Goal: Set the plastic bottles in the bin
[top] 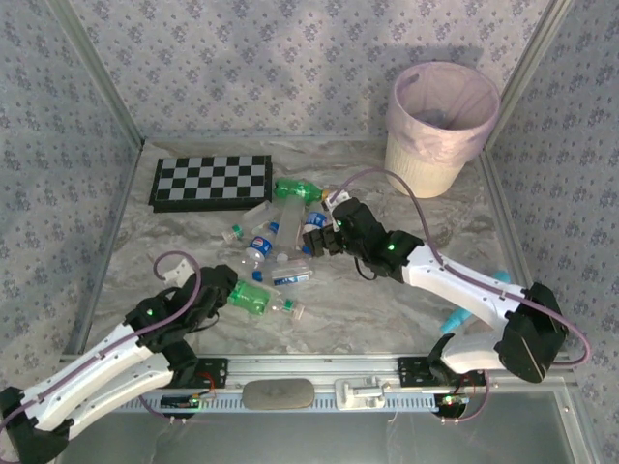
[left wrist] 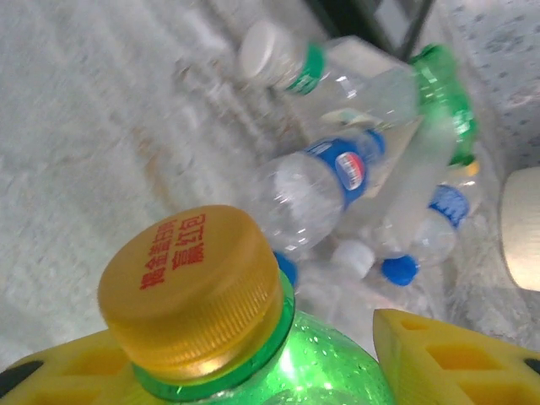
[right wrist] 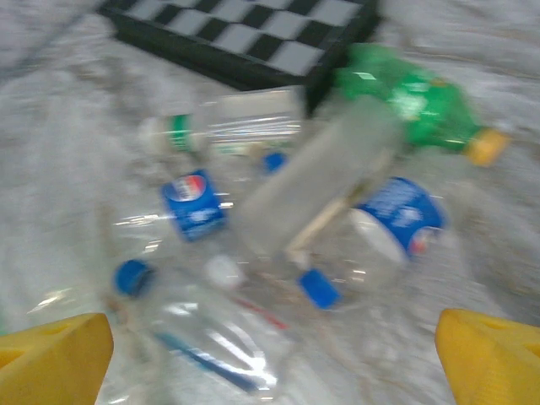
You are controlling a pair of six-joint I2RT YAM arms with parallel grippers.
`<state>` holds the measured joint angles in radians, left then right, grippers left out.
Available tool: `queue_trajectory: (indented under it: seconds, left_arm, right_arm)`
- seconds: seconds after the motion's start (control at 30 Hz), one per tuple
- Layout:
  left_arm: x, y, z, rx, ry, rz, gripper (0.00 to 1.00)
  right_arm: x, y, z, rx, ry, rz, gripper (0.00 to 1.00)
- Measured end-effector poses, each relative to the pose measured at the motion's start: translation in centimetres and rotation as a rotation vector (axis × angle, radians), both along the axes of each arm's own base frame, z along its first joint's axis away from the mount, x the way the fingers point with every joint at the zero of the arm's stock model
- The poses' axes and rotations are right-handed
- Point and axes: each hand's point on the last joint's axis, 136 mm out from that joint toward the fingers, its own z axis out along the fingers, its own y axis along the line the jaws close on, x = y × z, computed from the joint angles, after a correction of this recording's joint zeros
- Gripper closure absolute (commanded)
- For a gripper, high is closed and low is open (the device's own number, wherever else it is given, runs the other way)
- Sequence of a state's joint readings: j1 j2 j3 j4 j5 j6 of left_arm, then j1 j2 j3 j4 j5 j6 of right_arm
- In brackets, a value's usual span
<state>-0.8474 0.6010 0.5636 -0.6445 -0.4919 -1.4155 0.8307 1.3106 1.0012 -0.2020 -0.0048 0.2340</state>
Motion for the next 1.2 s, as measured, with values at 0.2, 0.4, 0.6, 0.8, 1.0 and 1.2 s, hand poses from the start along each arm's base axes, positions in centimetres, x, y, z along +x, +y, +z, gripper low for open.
queue_trajectory:
  seconds: [0.2, 0.4, 0.6, 0.8, 1.0, 1.2]
  left_arm:
    - [3.3, -0.7, 1.1, 0.002, -0.054, 0.000, 0.58]
    - [6.1, -3.0, 2.4, -0.027, -0.072, -0.088, 0.58]
    - [7.8, -6.5, 5.3, -0.098, -0.139, -0.228, 0.58]
    - [7.6, -8.4, 5.7, -0.124, -0.152, -0.332, 0.59]
    - [7.3, -9.4, 6.4, -0.147, -0.174, -0.393, 0.60]
    - [7.2, -9.9, 6.1, -0.153, -0.163, -0.422, 0.56]
  right_arm:
    - [-3.4, 3.4, 1.4, 0.139, 0.073, 0.238, 0.01]
    - [-5.5, 5.1, 0.7, 0.182, 0.153, 0.357, 0.01]
    - [-6.3, 6.1, -1.1, 0.169, 0.218, 0.401, 0.01]
    - [-6.1, 6.4, -2.3, 0.148, 0.243, 0.398, 0.01]
    - [-5.9, 6.8, -2.5, 0.149, 0.251, 0.403, 0.13]
    - [-6.1, 6.9, -2.2, 0.160, 0.260, 0.412, 0.42]
